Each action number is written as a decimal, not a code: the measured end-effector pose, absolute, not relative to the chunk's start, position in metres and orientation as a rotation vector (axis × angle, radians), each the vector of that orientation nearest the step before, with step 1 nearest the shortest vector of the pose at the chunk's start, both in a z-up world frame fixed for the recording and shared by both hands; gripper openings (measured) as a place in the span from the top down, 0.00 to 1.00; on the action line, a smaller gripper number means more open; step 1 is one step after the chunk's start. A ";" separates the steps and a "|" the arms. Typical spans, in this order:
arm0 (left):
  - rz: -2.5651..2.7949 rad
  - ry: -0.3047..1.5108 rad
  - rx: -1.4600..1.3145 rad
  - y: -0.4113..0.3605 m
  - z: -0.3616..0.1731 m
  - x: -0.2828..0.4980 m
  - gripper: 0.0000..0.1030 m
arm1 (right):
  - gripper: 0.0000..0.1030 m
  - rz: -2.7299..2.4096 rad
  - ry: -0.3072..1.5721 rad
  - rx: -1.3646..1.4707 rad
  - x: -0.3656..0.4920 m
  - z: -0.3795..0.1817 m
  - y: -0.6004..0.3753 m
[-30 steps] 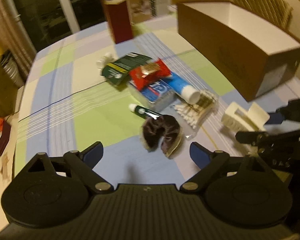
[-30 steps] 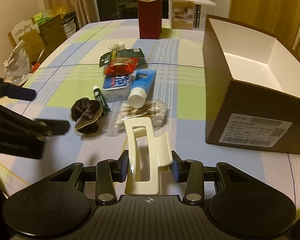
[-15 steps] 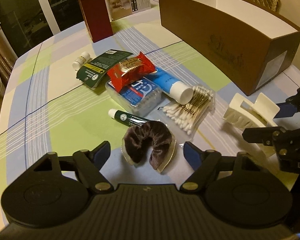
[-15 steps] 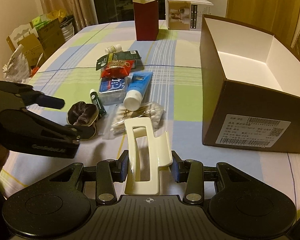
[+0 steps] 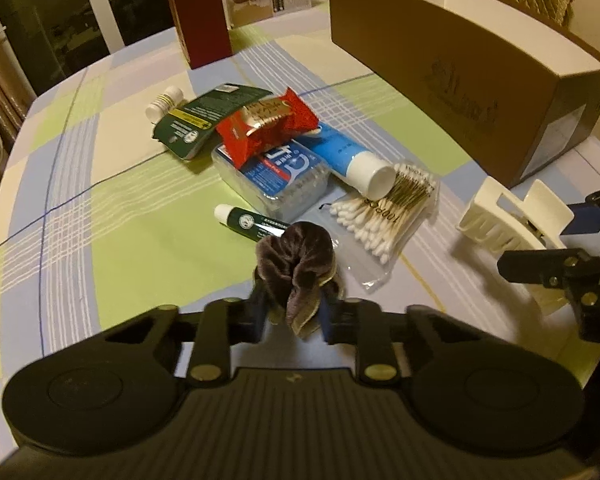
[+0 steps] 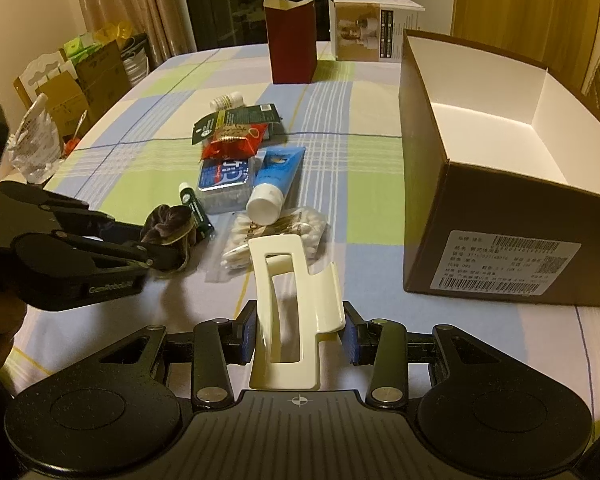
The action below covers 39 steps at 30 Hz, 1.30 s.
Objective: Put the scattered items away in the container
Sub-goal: 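Grasp the brown scrunchie with the left gripper while the right gripper holds the clip, then carry both items into the box and open both grippers to release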
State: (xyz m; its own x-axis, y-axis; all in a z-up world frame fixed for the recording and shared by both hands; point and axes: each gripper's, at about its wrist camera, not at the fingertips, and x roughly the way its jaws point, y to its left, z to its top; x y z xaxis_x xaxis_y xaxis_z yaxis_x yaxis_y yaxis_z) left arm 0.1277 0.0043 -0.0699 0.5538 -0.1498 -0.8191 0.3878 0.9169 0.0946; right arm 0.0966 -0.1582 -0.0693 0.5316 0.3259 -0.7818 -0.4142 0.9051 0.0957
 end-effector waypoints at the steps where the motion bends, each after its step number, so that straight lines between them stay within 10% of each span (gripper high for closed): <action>1: -0.316 0.933 0.268 0.005 -0.068 0.126 0.84 | 0.57 0.443 0.907 -0.105 0.096 -0.068 -0.158; 39: -0.547 0.634 0.257 -0.166 0.075 0.147 0.86 | 0.57 0.100 0.557 0.080 0.192 0.032 -0.304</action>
State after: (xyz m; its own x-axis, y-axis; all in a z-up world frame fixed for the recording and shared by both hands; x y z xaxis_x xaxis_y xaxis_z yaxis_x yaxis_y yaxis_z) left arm 0.1470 -0.1662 0.0752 0.6715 -0.4032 -0.6217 0.5559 0.8289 0.0628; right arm 0.1921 -0.3042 0.0316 0.8442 0.1168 -0.5231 -0.0734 0.9920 0.1031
